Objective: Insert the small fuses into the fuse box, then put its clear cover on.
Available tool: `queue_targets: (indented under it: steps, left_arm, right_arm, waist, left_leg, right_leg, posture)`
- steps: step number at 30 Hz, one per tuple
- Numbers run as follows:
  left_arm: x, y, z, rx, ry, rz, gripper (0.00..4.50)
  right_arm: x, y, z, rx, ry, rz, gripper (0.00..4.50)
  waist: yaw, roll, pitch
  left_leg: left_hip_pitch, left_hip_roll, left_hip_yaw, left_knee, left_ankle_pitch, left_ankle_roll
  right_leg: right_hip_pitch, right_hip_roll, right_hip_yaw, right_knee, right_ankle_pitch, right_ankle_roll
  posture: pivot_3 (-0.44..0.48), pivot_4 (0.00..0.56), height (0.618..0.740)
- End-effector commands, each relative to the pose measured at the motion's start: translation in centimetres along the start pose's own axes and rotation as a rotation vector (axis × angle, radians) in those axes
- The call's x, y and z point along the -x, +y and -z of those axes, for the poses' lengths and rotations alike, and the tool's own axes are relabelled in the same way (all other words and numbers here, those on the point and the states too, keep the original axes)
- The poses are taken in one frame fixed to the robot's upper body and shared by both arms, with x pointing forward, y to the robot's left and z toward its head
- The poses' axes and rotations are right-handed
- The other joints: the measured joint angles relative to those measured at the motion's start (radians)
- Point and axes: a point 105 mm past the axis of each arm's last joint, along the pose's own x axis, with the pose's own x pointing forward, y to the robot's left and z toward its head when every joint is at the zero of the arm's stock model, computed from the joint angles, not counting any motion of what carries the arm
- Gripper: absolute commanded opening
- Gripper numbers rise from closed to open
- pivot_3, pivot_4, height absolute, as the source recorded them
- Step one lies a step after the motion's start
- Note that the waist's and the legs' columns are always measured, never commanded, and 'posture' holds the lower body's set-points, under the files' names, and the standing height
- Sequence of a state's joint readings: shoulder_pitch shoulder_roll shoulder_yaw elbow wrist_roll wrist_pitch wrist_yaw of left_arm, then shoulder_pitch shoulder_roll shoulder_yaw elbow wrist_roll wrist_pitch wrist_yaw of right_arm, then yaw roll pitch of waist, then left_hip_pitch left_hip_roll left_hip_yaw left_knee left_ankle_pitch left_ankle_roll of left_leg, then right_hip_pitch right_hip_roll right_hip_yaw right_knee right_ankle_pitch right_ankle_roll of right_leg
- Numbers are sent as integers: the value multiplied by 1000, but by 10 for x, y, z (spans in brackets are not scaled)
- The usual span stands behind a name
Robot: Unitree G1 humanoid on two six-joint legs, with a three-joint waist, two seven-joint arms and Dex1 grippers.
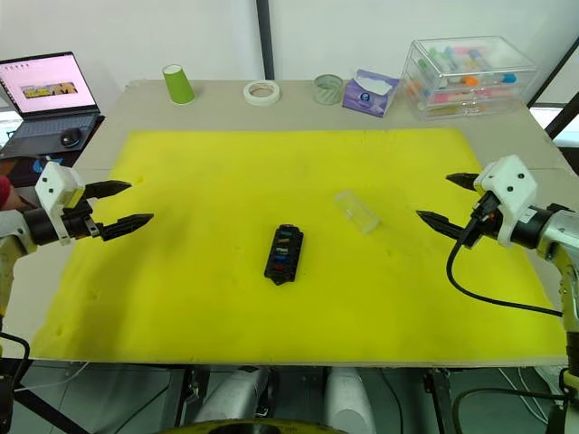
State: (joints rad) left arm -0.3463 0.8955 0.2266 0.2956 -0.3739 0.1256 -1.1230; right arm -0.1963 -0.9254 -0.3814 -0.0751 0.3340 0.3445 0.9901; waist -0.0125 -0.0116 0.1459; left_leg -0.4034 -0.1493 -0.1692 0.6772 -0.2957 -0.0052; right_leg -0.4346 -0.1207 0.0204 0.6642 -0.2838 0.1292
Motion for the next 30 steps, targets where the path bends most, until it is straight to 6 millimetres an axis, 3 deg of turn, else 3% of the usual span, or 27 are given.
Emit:
queue_targets:
  steps: [1, 3, 8, 12, 16, 22, 30]
  left_arm:
    - [3, 2, -7, -41, -16, -12, 4500]
    - [1, 1, -15, -29, -54, -9, 4500]
    - [-27, -12, -89, 11, -308, 79, 4500]
    - [-54, -58, -128, -76, -341, 360, 4500]
    - [-69, -84, -131, -208, -318, 490, 4500]
    - [-81, -112, -140, -210, -350, 616, 4500]
    - [-84, -114, -139, -212, -344, 618, 4500]
  right_arm:
    - [4, -4, -11, 19, -44, 51, 4484]
    - [6, -2, -11, -13, -56, 62, 4484]
    - [9, 13, -7, -43, -57, 75, 4484]
    - [4, 35, -1, -70, -53, 46, 4484]
    - [-7, 47, -9, -123, -108, 48, 4484]
    - [-43, 86, -7, -189, -155, -1, 4484]
    - [-75, 82, 12, -219, -129, 70, 4484]
  waist:
    - [1, 0, 0]
    - [3, 0, 0]
    - [23, 0, 0]
    - [25, -1, 0]
    - [12, 2, -1]
    - [0, 2, -1]
    - [2, 2, -1]
  left_leg:
    - [0, 0, 0, 0, 0, 0]
    - [0, 0, 0, 0, 0, 0]
    - [-1, 0, -1, 4, 0, 0]
    - [-1, -1, -1, 4, 0, 0]
    - [1, 0, 1, 3, 0, 0]
    - [1, 1, 0, 2, 0, 0]
    - [1, 0, 0, 2, 0, 0]
  right_leg:
    - [0, 0, 0, 0, 0, 0]
    - [0, 0, 0, 0, 0, 0]
    - [1, 0, -1, 1, 0, 1]
    - [2, 0, 0, 1, 1, 2]
    - [2, 0, 1, 1, 1, 2]
    - [2, 2, 1, 0, 1, 2]
    - [2, 2, 1, 0, 1, 2]
  posture:
    - [0, 150, 740]
    - [0, 150, 740]
    - [0, 150, 740]
    - [0, 150, 740]
    - [0, 150, 740]
    - [0, 150, 740]
    - [0, 150, 740]
